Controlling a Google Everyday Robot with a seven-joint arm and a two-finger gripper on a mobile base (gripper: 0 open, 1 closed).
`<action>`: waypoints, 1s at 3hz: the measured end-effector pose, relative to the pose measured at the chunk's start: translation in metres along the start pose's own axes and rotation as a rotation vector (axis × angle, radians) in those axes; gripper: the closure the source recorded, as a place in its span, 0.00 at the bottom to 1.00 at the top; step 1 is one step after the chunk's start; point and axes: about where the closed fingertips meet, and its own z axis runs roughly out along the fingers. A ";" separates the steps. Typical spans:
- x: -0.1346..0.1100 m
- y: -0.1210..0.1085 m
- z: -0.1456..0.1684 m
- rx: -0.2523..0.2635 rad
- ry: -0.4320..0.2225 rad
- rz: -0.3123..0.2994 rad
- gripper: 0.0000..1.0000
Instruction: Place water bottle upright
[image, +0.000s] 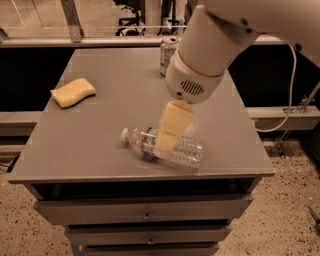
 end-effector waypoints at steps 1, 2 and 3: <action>-0.022 0.017 0.036 -0.014 0.009 0.008 0.00; -0.029 0.022 0.077 -0.005 0.057 0.019 0.00; -0.022 0.017 0.099 0.013 0.122 0.042 0.00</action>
Offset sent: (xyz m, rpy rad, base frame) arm 0.0048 0.0689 -0.0975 -0.0964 0.0310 -0.0436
